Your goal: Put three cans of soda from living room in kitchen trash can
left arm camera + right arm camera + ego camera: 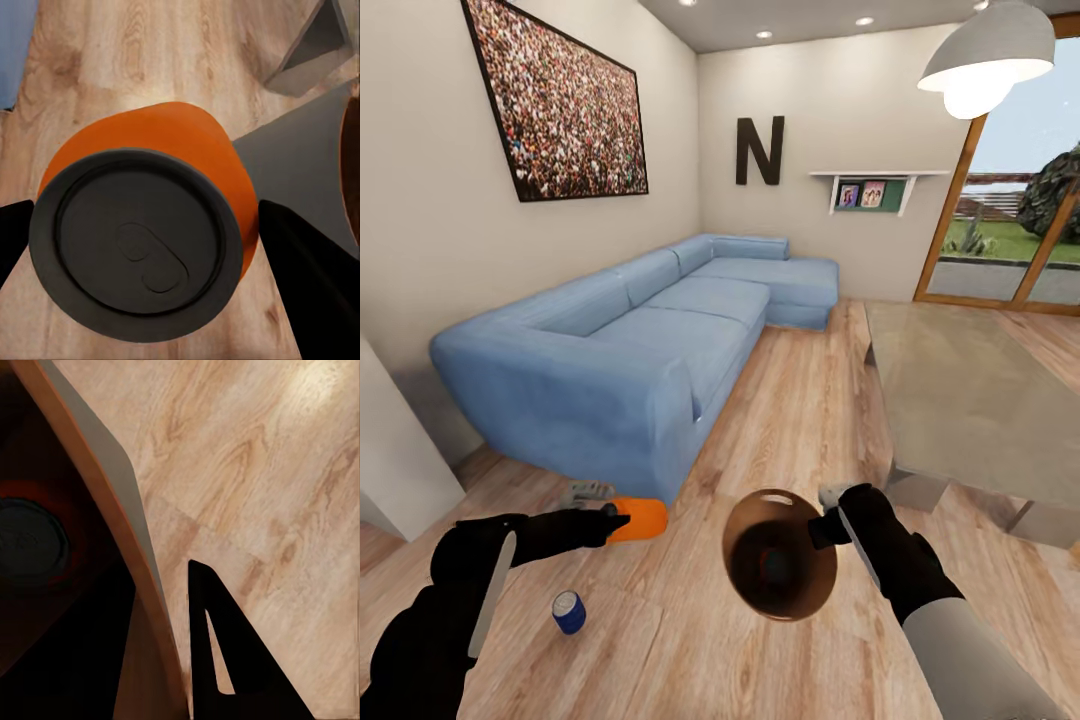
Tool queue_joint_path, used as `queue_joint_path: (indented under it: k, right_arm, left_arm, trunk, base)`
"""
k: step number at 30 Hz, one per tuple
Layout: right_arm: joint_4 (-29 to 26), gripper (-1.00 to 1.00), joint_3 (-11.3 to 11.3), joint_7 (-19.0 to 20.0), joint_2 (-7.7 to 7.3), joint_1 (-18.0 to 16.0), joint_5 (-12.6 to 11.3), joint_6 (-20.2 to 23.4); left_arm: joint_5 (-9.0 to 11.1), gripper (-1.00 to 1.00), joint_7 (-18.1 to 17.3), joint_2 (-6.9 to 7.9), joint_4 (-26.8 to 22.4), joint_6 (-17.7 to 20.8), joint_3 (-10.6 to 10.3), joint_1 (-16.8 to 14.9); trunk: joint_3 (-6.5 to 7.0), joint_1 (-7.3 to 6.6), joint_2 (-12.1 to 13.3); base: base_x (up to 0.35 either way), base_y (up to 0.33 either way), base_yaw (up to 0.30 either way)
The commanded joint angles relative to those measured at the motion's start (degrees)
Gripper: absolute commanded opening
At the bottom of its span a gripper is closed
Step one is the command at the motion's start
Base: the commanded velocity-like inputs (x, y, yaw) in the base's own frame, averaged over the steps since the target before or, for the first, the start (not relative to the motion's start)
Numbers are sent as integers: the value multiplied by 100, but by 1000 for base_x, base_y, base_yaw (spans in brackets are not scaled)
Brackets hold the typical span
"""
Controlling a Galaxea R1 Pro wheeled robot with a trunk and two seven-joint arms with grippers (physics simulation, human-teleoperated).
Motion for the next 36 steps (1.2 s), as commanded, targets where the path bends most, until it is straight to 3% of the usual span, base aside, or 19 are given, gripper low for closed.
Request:
queue_joint_path:
  k: [1,4,7,23,30,36]
  right_arm:
    - [1,-100,2,24,2,-4,-113,7]
    - [76,-100,17,24,12,-5,-112,7]
    - [100,-100,31,24,19,-5,-112,7]
    - [180,-100,62,16,55,-5,-103,7]
    - [214,-100,324,16,139,-5,-106,7]
    - [213,-100,374,16,236,-8,-104,7]
  left_arm:
    - [-25,-100,-16,0,-11,0,-25,-3]
    - [-19,-100,-295,-4,-66,0,-173,-9]
    - [-18,-100,-899,-3,-101,0,-250,-13]
    - [-19,-100,-2705,50,-114,0,-279,-145]
    - [-39,-100,-2989,7,-103,0,-285,-155]
    - [-81,-100,-3009,-33,-76,0,-381,-214]
  trunk:
    - [1,-1,-1]
    - [1,-1,-1]
    - [1,-1,-1]
    - [1,-1,-1]
    - [1,-1,-1]
    - [1,-1,-1]
  base:
    - [0,0,0]
    - [0,0,0]
    - [0,0,0]
    - [0,0,0]
    - [0,0,0]
    - [0,0,0]
